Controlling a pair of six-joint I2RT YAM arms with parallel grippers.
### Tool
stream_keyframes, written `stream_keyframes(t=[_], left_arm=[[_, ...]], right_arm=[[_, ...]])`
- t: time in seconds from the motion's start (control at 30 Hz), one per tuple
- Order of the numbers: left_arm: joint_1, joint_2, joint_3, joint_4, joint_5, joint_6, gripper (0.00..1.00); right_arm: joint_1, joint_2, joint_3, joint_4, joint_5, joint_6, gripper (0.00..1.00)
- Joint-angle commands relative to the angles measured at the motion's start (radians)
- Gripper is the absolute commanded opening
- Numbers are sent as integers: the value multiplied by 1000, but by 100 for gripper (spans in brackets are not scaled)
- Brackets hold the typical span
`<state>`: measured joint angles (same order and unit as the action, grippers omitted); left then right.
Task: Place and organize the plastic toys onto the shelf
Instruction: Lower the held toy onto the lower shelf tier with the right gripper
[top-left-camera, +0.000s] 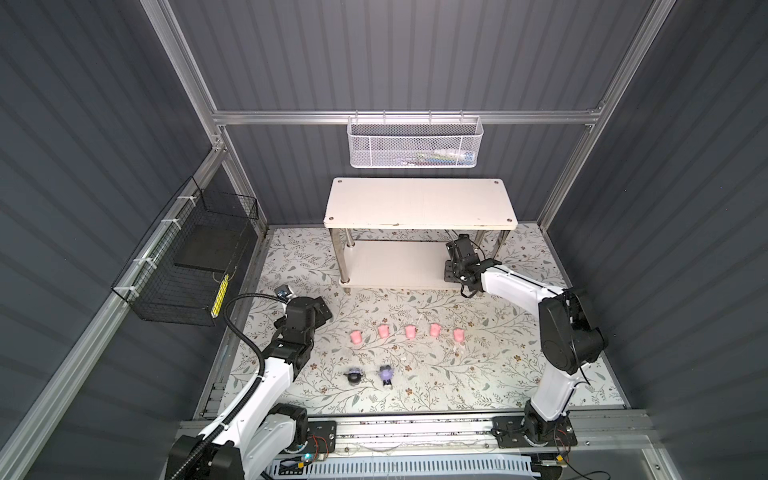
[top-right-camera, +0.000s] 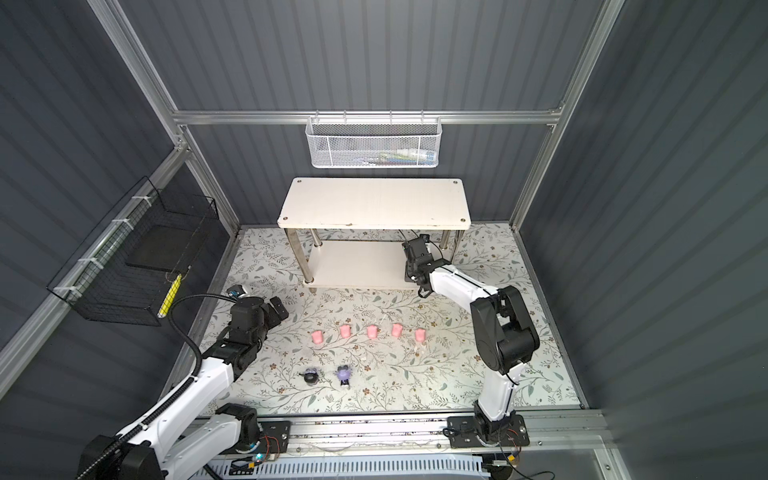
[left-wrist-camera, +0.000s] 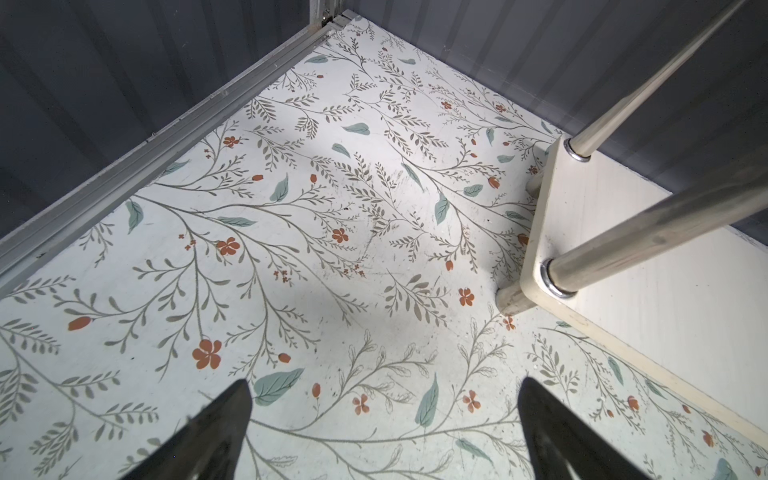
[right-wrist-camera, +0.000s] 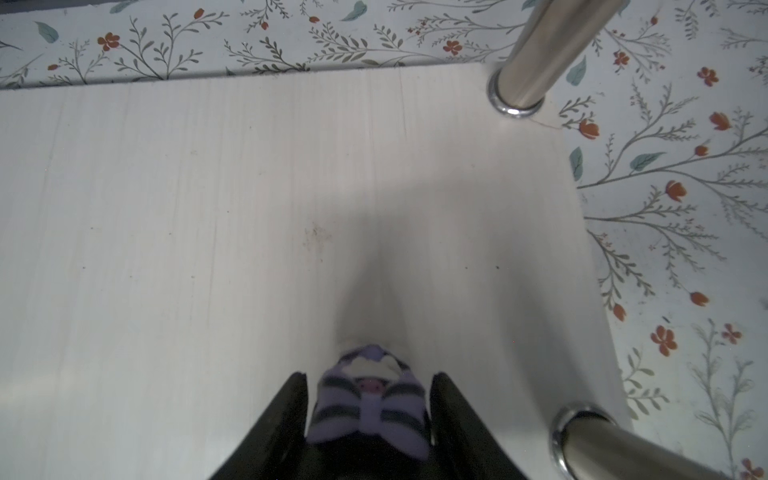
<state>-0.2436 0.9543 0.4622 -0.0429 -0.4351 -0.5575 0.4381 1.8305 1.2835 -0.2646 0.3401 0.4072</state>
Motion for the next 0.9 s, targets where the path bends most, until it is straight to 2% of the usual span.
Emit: stream_keyframes(t=[0.0,0.87], left_arm=[[-4,9,-22,18,-10,7,100],[-4,56,-28,50,-7,-3,100]], right_arm=[[-6,24,26,-13,4,-5,51],[-15,62,65,-20,16,-22,54]])
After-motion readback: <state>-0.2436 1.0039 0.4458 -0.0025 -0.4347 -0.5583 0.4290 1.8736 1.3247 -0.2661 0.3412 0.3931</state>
